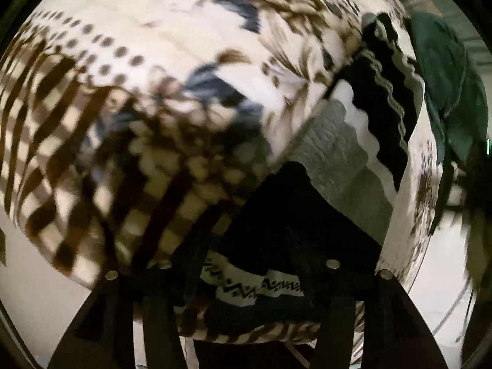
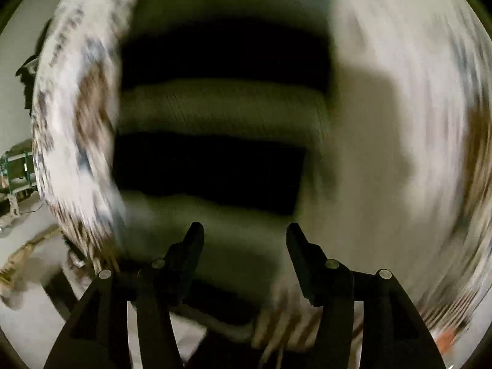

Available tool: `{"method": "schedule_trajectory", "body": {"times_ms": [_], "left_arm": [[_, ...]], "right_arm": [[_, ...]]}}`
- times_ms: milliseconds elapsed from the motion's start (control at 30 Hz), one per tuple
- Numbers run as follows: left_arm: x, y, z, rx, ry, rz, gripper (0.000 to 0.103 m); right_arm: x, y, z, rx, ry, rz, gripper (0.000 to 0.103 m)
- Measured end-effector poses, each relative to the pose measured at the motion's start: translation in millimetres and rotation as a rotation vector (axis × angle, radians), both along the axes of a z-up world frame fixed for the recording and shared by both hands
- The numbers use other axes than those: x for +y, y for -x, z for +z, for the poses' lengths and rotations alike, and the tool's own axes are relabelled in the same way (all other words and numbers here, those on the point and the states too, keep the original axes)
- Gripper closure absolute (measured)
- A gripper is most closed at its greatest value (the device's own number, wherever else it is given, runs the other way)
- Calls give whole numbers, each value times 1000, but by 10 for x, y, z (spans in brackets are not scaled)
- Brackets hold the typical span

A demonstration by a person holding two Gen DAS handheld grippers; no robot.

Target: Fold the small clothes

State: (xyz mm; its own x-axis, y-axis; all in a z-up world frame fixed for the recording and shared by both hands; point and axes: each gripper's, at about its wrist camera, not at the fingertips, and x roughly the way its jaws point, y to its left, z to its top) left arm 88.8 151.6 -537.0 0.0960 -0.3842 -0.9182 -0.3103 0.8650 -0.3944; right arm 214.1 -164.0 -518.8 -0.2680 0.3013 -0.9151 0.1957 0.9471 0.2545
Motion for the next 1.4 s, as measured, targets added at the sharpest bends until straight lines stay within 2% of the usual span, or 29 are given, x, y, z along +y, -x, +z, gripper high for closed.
{"method": "schedule_trajectory", "body": {"times_ms": [67, 100, 133, 167, 233, 267, 300, 367, 433, 500, 567, 633, 667, 700, 733, 767, 867, 1033, 1100, 1167, 1267, 1333, 1367, 1400], "left_arm": [[-122, 18, -40, -7, -31, -38, 57], [-165, 29, -51, -16, -51, -56, 66], [-234, 50, -65, -22, -82, -87, 90], [-270, 63, -68, -28, -100, -108, 91], [-322, 87, -7, -55, -135, -135, 93], [-346, 95, 35, -63, -149, -153, 93], [-366, 105, 87, -71, -161, -165, 94], [-383, 125, 170, -83, -181, -180, 94], [-382, 144, 112, -63, -198, -193, 94], [-397, 133, 64, -34, -200, -194, 94], [-407, 73, 186, -29, -185, -191, 90], [-406, -40, 376, -31, -177, -194, 88], [-399, -87, 438, -36, -175, -193, 78], [-393, -171, 510, -49, -163, -187, 73], [-390, -292, 575, -68, -135, -173, 63], [-388, -436, 627, -86, -104, -157, 60], [-530, -1155, 768, -169, -18, -130, 60], [-946, -2494, 904, -329, -12, -167, 60], [-1115, -3043, 864, -354, 6, -190, 60], [-1320, -3574, 748, -366, -15, -241, 60], [-1640, -4121, 463, -334, -41, -339, 60], [-1821, -4341, 251, -315, -87, -400, 64], [-1871, -4388, 190, -331, -101, -423, 93], [-1893, -4419, 166, -338, -105, -433, 93]], "right_arm": [[-58, 504, -191, 78, -42, -52, 45], [-73, 746, -289, 106, -59, -79, 45], [-82, 960, -377, 123, -76, -107, 45], [-73, 1168, -473, 134, -100, -137, 45], [-11, 1453, -612, 128, -155, -181, 57], [26, 1538, -645, 122, -171, -185, 90], [58, 1620, -663, 116, -177, -191, 95], [103, 1786, -613, 72, -132, -182, 96], [96, 1890, -618, 56, -79, -163, 97], [78, 1906, -653, 61, -88, -168, 96], [46, 1852, -594, 57, -114, -145, 95], [-60, 1734, -449, 30, -138, -143, 87], [-136, 1671, -367, 10, -135, -146, 77], [-198, 1609, -298, -10, -136, -152, 60], [-332, 1502, -185, -48, -145, -173, 53], [-446, 1402, -103, -76, -152, -198, 47], [-795, 1003, 62, -143, -155, -278, 45], [-1317, -36, 230, -277, -86, -374, 45], [-1470, -489, 247, -312, -77, -404, 45], [-1603, -951, 214, -339, -88, -458, 45], [-1819, -1524, 96, -363, -104, -495, 45], [-1845, -1763, 18, -369, -112, -513, 45], [-1875, -1856, -35, -367, -122, -526, 45], [-1890, -1934, -87, -364, -133, -537, 45]]}}
